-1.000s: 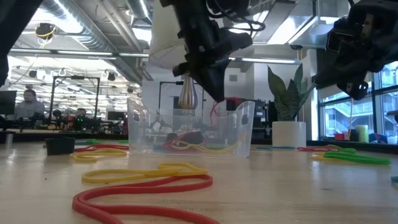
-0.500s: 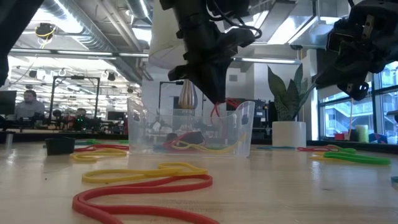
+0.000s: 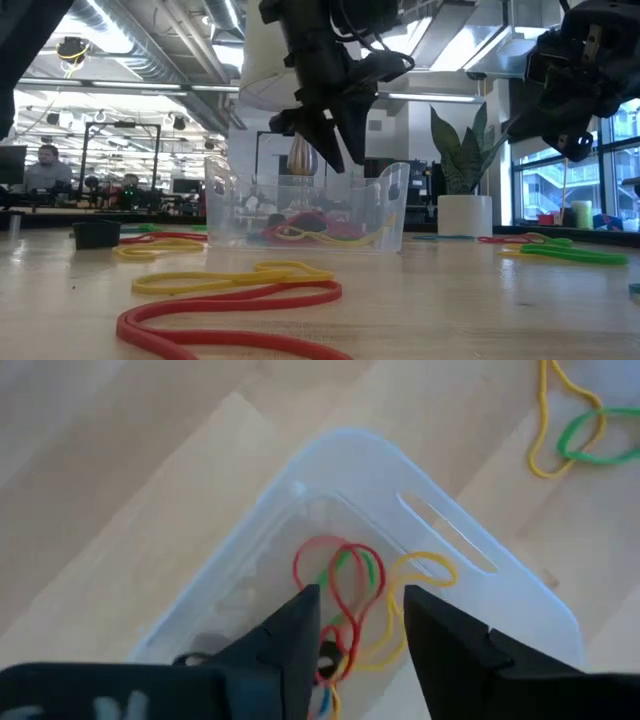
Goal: Pick and place rubber bands into bin
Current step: Put the blue rubber band into the transparent bin
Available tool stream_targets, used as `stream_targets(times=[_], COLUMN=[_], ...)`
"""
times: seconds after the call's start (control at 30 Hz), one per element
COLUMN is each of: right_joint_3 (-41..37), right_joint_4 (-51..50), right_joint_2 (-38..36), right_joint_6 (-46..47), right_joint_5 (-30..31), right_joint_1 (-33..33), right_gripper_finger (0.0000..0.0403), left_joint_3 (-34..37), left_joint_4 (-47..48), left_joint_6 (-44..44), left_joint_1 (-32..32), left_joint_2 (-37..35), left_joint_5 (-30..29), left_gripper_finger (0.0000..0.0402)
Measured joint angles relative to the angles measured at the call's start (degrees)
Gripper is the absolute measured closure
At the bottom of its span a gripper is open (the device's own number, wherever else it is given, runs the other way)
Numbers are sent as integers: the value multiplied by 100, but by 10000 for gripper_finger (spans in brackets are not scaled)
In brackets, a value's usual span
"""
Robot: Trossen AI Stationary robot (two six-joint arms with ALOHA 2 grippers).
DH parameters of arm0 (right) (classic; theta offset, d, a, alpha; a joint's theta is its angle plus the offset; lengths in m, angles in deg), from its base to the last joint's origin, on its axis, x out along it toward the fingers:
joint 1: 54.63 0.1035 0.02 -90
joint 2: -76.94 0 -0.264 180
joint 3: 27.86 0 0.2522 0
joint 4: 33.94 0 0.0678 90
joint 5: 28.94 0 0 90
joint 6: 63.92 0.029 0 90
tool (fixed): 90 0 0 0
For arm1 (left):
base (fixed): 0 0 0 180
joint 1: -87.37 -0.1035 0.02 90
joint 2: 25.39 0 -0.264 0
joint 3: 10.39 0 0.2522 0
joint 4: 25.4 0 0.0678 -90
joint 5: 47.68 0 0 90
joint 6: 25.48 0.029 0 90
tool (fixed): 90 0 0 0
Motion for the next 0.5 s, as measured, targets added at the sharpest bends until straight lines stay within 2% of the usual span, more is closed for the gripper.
stream_targets(times=[0.13,0.27,0.5], right_joint_3=[0,0,0], right_joint_4=[-30,-20,-7], right_joint_2=[-2,-4,-4], right_joint_6=[3,1,6], right_joint_5=[-1,0,11], right_joint_1=[0,0,0], right_gripper_finger=[395,395,395], left_joint_3=[1,2,4], left_joint_4=[78,195,862], left_joint_6=[-7,187,990], left_joint_1=[-62,-78,39], left_joint_2=[-157,-439,-981], left_joint_5=[113,68,-32], left_gripper_finger=[261,285,389])
